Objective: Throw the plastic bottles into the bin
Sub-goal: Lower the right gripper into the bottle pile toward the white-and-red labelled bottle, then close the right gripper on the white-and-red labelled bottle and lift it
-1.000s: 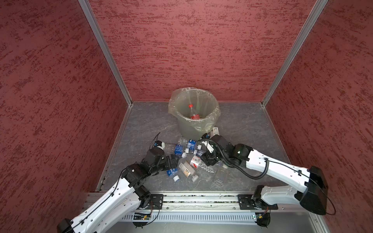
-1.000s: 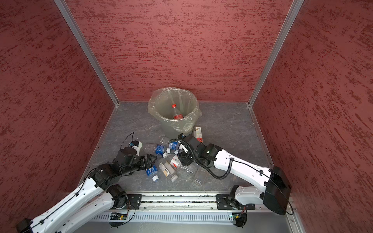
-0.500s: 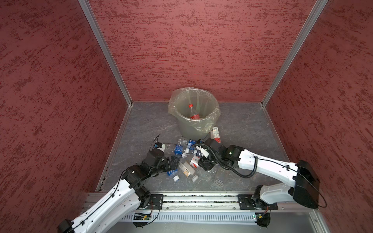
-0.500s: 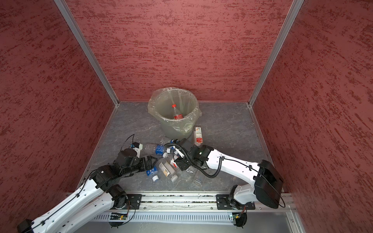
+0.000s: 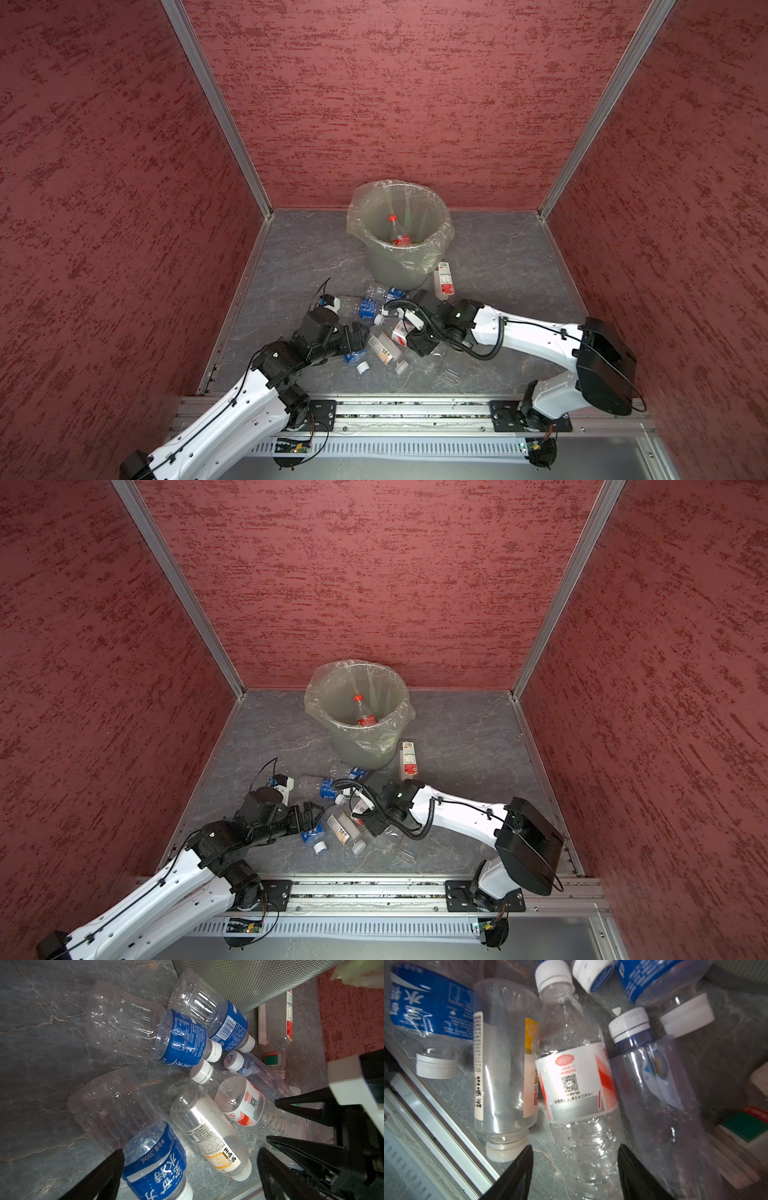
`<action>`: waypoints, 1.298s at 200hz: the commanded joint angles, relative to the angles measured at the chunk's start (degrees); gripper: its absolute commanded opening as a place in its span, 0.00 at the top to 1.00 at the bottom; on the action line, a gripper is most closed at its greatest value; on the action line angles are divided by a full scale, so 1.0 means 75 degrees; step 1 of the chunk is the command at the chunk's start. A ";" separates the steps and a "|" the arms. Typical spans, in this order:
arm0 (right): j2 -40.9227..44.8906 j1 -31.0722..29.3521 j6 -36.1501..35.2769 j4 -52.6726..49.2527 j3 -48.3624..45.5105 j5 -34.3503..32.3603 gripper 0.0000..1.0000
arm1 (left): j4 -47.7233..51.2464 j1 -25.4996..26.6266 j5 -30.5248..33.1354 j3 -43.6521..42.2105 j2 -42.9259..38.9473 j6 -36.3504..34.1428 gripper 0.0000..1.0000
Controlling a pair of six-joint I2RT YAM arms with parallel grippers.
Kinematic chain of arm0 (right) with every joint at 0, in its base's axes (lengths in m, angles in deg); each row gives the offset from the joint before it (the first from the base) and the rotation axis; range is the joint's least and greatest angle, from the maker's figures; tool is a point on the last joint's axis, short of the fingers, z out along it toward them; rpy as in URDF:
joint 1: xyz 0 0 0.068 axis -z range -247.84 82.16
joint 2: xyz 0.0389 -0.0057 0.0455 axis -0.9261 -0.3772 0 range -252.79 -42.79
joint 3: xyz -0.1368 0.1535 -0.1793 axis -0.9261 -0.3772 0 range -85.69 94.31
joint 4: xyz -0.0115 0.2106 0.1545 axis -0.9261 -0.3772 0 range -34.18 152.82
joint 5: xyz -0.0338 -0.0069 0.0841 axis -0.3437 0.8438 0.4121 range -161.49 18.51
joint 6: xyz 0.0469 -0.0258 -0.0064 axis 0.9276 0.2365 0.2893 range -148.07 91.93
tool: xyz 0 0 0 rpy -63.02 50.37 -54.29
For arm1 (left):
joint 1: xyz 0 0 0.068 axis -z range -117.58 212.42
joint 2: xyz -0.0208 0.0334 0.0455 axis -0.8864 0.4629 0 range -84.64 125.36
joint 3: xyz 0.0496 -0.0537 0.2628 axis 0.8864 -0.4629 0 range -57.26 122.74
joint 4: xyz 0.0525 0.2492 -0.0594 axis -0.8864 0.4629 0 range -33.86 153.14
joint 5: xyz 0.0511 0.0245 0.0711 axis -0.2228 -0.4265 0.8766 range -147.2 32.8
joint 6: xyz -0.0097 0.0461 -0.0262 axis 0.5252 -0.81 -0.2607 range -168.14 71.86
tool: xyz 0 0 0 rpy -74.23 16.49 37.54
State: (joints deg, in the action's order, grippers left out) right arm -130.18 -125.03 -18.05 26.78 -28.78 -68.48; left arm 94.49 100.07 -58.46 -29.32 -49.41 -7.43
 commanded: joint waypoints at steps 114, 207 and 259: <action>-0.0714 -0.0051 -0.0328 -0.0024 0.0426 -0.0237 0.34 | -0.0202 -0.0017 -0.0090 -0.0234 -0.0163 0.0104 0.00; -0.1144 -0.0051 -0.0408 0.0014 0.0568 -0.0324 0.28 | -0.0133 -0.0042 -0.0090 -0.0245 -0.0227 0.0095 0.00; -0.1301 -0.0051 -0.0452 0.0047 0.0604 -0.0324 0.28 | -0.0097 -0.0070 -0.0135 -0.0315 -0.0330 0.0121 0.00</action>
State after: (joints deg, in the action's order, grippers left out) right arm -139.04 -125.07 -20.70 26.98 -26.05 -69.42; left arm 94.18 99.94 -58.72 -30.74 -51.18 -6.58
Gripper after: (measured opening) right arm 0.720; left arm 0.997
